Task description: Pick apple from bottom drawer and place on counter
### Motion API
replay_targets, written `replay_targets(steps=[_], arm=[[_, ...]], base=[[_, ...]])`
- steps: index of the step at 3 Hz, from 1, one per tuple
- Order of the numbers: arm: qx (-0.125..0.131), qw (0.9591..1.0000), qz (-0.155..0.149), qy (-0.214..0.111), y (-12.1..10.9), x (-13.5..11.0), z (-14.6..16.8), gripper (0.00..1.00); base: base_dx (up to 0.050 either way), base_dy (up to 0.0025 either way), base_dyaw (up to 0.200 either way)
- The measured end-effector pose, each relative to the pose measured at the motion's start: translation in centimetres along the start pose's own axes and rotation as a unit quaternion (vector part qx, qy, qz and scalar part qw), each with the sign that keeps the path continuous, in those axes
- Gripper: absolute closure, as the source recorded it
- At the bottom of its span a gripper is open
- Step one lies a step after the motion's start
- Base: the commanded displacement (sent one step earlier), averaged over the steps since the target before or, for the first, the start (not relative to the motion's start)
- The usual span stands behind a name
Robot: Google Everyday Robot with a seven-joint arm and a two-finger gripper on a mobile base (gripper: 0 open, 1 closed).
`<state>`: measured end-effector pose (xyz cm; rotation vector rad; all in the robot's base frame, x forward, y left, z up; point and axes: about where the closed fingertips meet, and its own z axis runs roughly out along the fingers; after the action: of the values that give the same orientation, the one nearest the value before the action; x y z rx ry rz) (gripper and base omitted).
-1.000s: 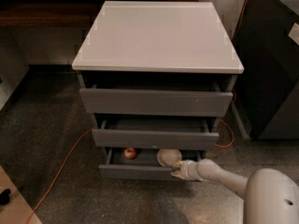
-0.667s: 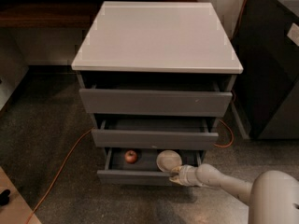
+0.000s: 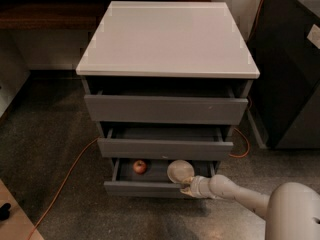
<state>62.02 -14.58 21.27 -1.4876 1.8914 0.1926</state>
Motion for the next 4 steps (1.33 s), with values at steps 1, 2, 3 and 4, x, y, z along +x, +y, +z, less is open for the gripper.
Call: replay_targets(steps=[1, 2, 3, 4], arm=[[0.000, 1.0000, 0.000, 0.000, -0.01, 0.02, -0.02, 1.00], [0.000, 1.0000, 0.000, 0.000, -0.02, 0.05, -0.03, 1.00], [0.000, 1.0000, 0.000, 0.000, -0.01, 0.05, -0.03, 0.84], [-0.003, 1.0000, 0.003, -0.001, 0.61, -0.21, -0.14, 0.60]], base=[[0.000, 0.00000, 0.000], [0.000, 0.00000, 0.000], [0.000, 0.00000, 0.000], [0.000, 0.00000, 0.000]])
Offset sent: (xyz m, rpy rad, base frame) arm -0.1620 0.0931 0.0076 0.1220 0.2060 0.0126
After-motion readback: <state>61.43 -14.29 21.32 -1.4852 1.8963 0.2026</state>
